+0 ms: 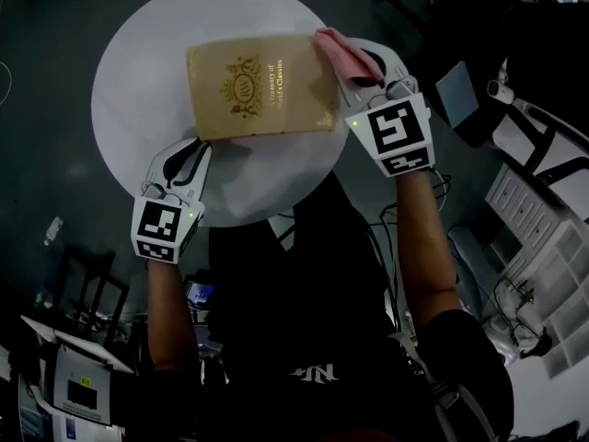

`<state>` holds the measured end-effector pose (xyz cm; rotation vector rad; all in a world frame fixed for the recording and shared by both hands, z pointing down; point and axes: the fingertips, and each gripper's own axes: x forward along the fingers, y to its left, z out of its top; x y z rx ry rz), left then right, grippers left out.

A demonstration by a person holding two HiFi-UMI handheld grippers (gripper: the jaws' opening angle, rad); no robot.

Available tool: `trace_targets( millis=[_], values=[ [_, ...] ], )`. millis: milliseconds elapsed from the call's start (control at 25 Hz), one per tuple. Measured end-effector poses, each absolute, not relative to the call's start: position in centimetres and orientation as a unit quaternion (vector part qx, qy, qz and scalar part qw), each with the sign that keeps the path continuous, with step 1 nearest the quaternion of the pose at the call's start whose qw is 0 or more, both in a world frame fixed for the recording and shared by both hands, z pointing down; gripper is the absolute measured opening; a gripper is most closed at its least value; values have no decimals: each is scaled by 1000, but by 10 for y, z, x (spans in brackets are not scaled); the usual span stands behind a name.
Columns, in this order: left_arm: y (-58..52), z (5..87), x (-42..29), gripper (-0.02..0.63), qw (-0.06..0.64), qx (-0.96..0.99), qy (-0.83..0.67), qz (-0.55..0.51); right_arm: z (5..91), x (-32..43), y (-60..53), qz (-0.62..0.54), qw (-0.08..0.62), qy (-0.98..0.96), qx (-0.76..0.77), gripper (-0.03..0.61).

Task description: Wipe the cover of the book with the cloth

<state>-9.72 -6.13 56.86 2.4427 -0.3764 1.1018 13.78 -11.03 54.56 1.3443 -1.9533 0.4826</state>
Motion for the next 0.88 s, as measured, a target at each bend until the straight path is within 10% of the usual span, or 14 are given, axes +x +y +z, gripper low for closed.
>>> trace_targets(
  millis=[240, 560, 880],
  values=[
    [-59, 568, -96, 44, 216, 882, -139, 395, 519, 151, -110, 196, 318, -728, 575, 15],
    [-62, 568, -99, 43, 212, 885, -143, 389, 496, -10, -151, 173, 261, -828, 465, 15],
    [-62, 568, -102, 43, 217, 883, -158, 386, 529, -71, -157, 146, 322, -837, 417, 15]
  ],
)
